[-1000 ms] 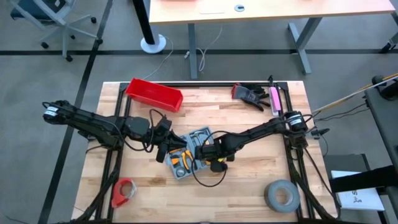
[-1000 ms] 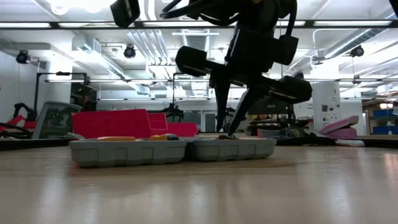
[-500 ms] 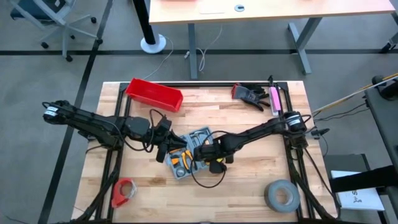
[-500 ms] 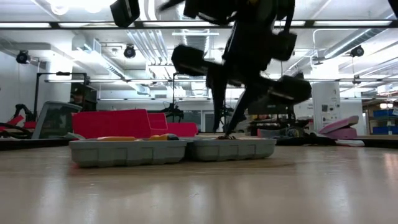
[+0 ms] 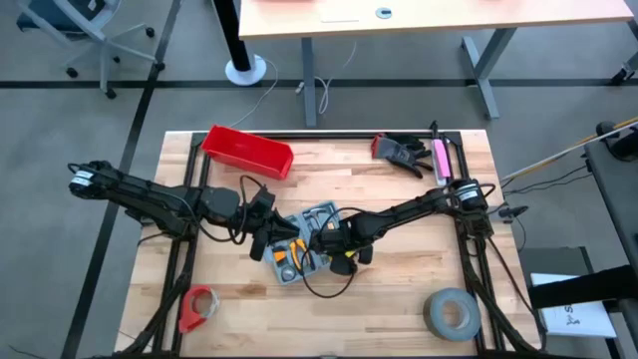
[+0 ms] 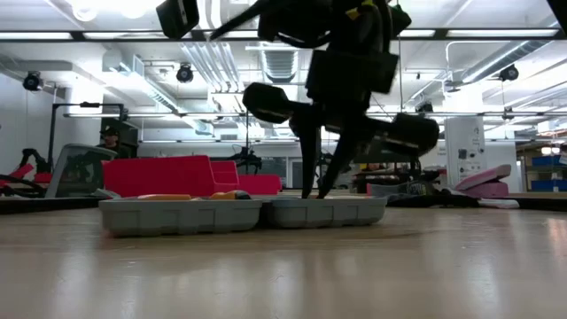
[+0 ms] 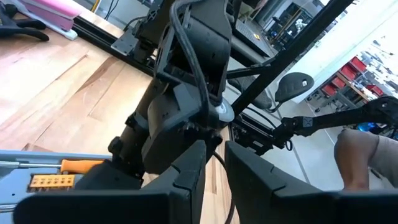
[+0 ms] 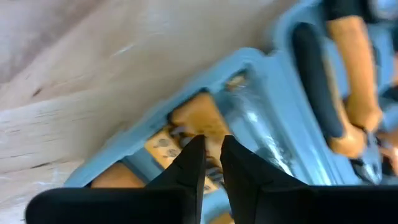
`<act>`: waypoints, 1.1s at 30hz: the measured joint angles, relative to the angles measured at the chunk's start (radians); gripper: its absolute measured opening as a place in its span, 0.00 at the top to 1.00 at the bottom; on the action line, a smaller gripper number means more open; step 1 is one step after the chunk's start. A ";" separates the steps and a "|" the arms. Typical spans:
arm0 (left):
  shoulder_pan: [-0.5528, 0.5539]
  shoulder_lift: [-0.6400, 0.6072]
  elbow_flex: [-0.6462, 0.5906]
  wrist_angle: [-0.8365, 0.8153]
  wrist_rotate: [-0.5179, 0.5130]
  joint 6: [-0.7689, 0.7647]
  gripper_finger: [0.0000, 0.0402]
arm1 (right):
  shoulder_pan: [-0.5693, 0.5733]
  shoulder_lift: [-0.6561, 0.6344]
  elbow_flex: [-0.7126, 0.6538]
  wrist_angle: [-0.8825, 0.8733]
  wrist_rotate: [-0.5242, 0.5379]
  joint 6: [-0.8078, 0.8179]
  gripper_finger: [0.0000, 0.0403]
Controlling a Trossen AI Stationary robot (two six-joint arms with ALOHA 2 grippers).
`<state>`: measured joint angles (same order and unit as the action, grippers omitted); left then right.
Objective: Prefit tool cases
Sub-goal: Put the yellow screwdriver bit set into the prefit tool case
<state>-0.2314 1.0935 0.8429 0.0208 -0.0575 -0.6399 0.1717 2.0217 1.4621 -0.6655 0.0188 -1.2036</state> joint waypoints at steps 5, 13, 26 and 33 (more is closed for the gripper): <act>-0.001 0.000 0.000 0.000 0.000 0.002 0.84 | -0.001 -0.017 0.024 -0.006 -0.011 0.020 0.92; -0.001 0.000 0.000 0.000 0.018 0.002 0.84 | -0.006 -0.017 0.029 -0.041 -0.020 0.425 0.93; -0.001 0.000 0.000 -0.033 0.018 0.050 0.84 | -0.067 -0.022 0.031 -0.090 -0.099 1.419 0.93; -0.003 0.000 0.000 -0.047 0.018 0.219 0.84 | -0.064 -0.022 0.004 -0.052 -0.103 1.666 0.90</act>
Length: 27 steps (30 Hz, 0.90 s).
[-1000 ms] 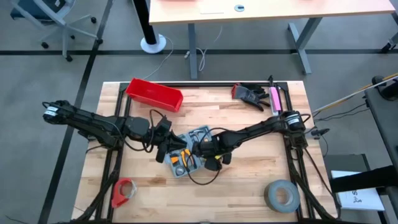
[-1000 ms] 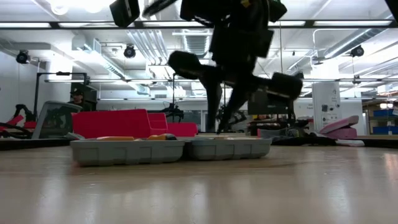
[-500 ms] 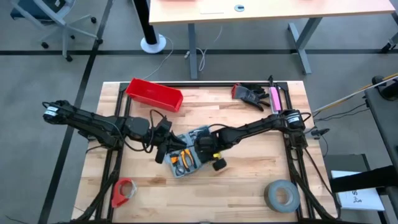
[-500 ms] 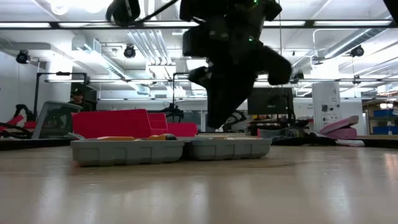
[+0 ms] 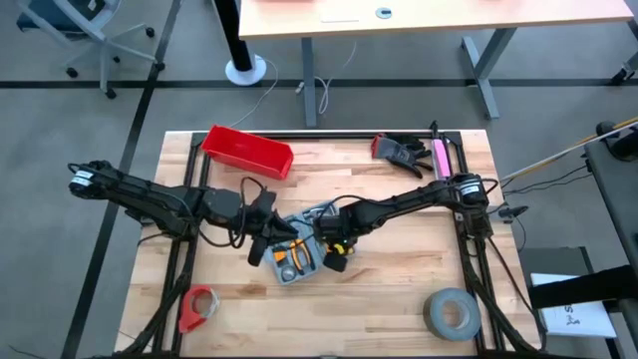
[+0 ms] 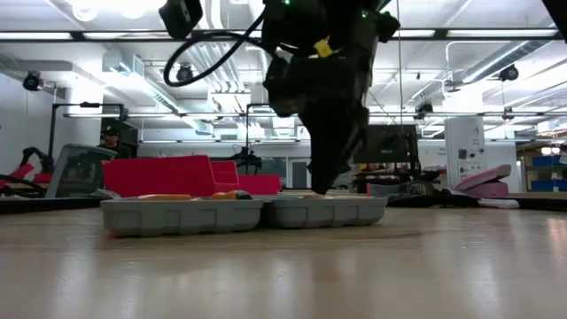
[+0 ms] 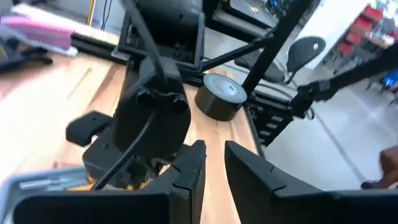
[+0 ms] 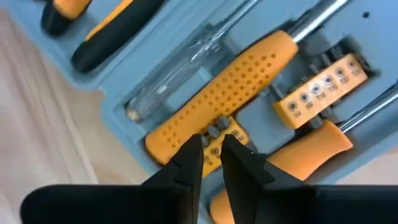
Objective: Prefit tool cases
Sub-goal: Put the yellow screwdriver bit set into the prefit tool case
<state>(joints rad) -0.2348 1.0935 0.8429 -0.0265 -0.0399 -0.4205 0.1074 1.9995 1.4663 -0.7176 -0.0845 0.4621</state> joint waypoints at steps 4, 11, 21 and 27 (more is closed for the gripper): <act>-0.005 -0.005 0.000 0.002 -0.001 0.094 0.84 | 0.008 0.000 -0.028 0.029 0.048 0.070 0.87; -0.049 -0.016 0.000 0.055 -0.004 0.200 0.84 | 0.031 -0.023 -0.117 0.155 0.091 0.161 0.83; -0.068 -0.017 0.000 0.083 -0.004 0.182 0.84 | 0.060 -0.035 -0.173 0.206 0.127 0.300 0.76; -0.084 -0.017 0.000 0.087 -0.003 0.162 0.84 | 0.079 -0.033 -0.175 0.195 0.105 0.358 0.66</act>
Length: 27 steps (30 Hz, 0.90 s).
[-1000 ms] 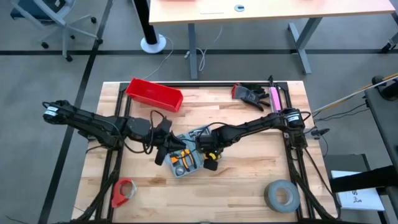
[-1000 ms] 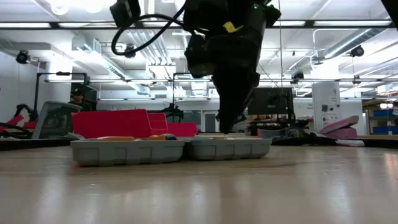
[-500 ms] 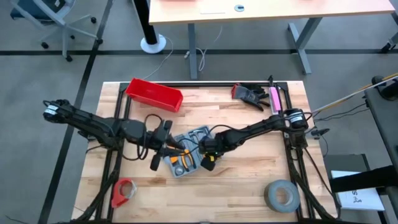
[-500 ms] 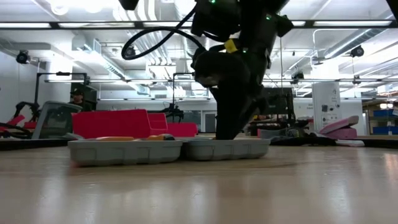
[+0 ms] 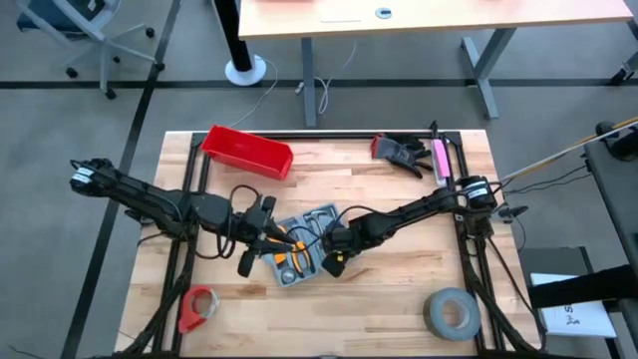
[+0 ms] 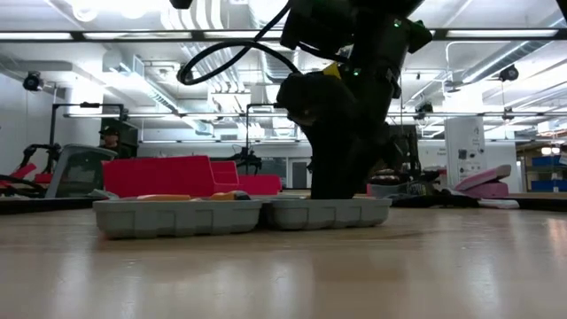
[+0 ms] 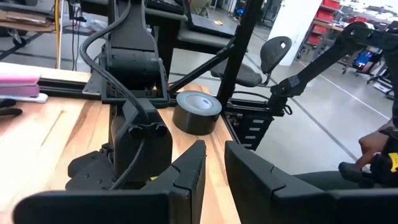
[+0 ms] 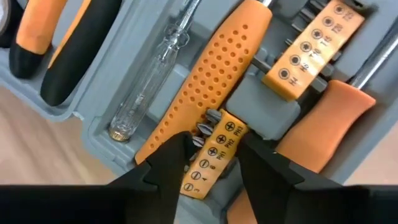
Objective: Prefit tool cases
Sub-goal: Put the yellow screwdriver bit set into the prefit tool case
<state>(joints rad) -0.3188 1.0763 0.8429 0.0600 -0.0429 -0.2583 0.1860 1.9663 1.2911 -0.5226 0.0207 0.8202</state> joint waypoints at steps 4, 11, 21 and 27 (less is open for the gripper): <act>-0.006 0.000 0.000 0.000 0.000 -0.015 0.84 | 0.011 0.000 0.000 0.002 -0.045 -0.001 0.59; -0.006 0.000 0.000 -0.001 0.001 -0.034 0.84 | 0.010 -0.001 -0.001 0.003 -0.152 0.041 0.49; -0.030 0.000 0.000 -0.001 0.002 -0.057 0.84 | 0.016 0.011 -0.002 0.007 -0.118 0.063 0.58; -0.041 0.000 0.000 -0.002 0.003 -0.061 0.84 | 0.016 0.004 0.000 0.012 -0.116 0.034 0.69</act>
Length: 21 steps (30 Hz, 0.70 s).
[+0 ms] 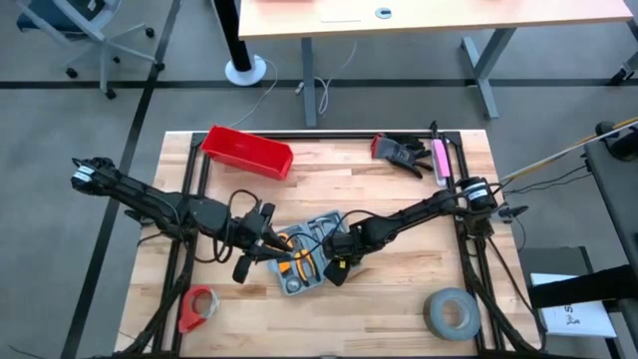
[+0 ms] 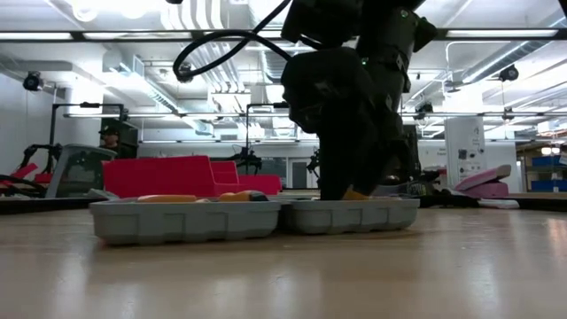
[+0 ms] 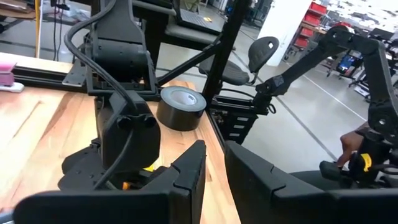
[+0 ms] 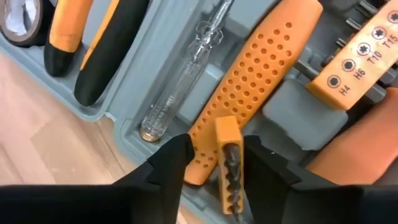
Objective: Prefit tool cases
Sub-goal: Put the yellow screwdriver bit set into the prefit tool case
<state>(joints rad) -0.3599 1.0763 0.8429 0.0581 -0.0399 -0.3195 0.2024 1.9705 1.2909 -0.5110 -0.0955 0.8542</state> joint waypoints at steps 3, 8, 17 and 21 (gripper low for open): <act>0.000 0.000 0.000 0.000 0.000 0.000 0.84 | 0.000 0.000 0.005 -0.004 -0.007 -0.021 0.73; 0.000 0.000 0.000 0.001 0.000 0.000 0.84 | -0.002 -0.002 0.005 -0.006 -0.010 -0.040 0.76; 0.000 0.000 0.000 0.001 -0.001 -0.005 0.84 | -0.004 -0.012 0.005 -0.074 -0.009 -0.058 0.76; 0.000 0.001 0.000 0.001 -0.001 -0.005 0.84 | -0.004 -0.025 0.004 -0.093 -0.006 -0.068 0.79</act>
<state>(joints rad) -0.3595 1.0771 0.8429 0.0593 -0.0408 -0.3241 0.1980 1.9452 1.2952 -0.6036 -0.1014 0.7862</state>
